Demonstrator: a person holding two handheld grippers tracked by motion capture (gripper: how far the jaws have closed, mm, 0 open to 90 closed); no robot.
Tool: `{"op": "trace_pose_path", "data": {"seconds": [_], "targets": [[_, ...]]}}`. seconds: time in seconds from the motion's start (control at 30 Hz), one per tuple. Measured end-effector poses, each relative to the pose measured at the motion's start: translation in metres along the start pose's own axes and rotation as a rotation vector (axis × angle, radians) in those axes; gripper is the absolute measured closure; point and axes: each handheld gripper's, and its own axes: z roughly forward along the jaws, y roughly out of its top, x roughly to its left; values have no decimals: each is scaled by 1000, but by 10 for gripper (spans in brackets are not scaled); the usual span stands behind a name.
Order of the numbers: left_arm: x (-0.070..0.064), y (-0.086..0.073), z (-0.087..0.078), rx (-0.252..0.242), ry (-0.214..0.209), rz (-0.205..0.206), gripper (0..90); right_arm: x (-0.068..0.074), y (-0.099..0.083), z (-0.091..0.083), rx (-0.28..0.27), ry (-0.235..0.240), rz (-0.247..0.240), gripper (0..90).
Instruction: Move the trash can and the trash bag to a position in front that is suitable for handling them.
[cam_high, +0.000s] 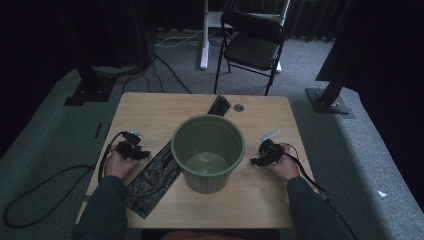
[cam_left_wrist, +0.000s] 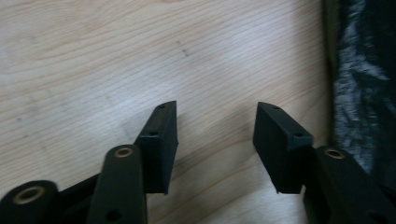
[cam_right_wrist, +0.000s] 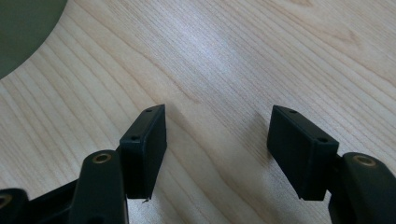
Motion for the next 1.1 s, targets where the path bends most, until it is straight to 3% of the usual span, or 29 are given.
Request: {"op": "trace_pose_path", "data": {"seconds": [0.23, 0.27, 0.4, 0.57, 0.8, 0.87, 1.1], "targets": [[-5, 2, -8, -53, -11, 18, 524, 0, 0, -2, 3, 5, 5, 440], [-8, 3, -12, -84, -25, 25, 524, 0, 0, -2, 3, 6, 5, 441], [-14, 5, -18, -123, -50, 41, 518, 4, 3, -2, 7, 16, -10, 474], [-23, 10, -25, -175, -100, 70, 497, 8, 8, -8, -32, 22, -21, 498], [-35, 14, -29, -215, -140, 94, 491, 12, 15, -18, -93, 37, -30, 523], [-38, 15, -31, -225, -152, 105, 490, 18, 20, -22, -128, 57, -44, 527], [-56, 21, -34, -252, -208, 163, 483, 37, 32, -27, -166, 80, -99, 532]]}}
